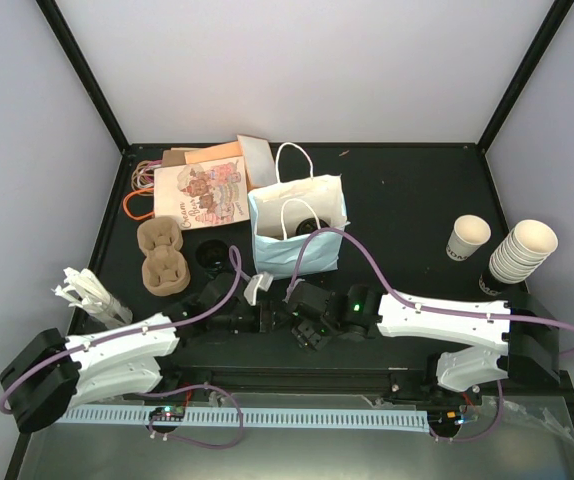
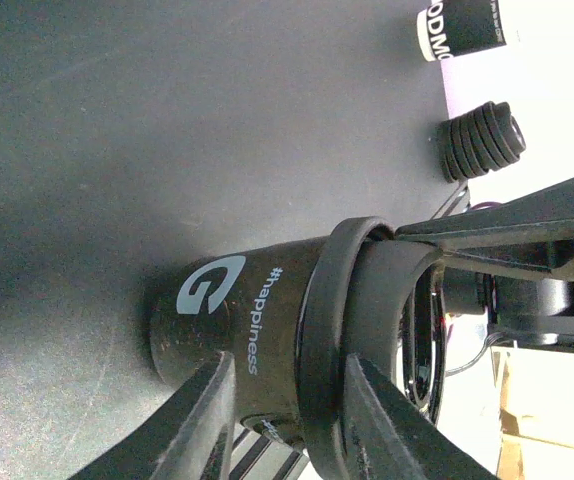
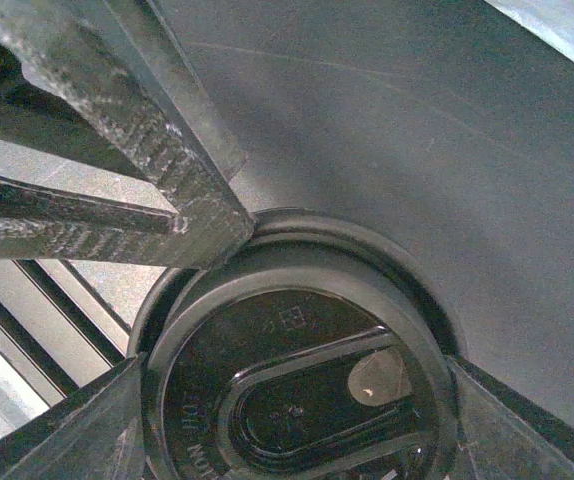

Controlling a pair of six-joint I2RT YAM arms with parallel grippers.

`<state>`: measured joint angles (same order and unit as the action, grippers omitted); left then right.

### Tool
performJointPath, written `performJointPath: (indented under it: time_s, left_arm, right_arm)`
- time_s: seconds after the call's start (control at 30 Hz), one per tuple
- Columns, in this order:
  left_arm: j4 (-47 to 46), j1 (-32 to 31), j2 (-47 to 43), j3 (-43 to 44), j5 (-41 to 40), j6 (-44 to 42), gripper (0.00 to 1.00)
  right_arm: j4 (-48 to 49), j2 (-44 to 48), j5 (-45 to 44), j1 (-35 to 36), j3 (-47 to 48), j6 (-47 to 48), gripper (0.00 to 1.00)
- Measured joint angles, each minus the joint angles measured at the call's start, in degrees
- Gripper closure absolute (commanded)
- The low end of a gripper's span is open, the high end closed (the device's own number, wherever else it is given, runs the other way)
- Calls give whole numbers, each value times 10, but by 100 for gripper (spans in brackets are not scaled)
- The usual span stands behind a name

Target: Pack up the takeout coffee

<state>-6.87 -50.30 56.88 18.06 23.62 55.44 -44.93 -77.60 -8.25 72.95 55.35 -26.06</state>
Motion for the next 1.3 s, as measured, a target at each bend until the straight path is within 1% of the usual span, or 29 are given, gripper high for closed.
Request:
performJointPath:
  time_s: [0.53,0.8,1.3]
  left_arm:
    - [-38,-5,33,-3,13,9,77]
    - [-44,-5,41,-3,13,10,78]
    - [-162,-8,106,-26,15,32,81]
  right_arm:
    - [-1,0,-2,-1,-2,-1,24]
    - [-1,-3,-3,-1,-2,-4,24]
    - [-7,-5,-21,-4,-6,-13,24]
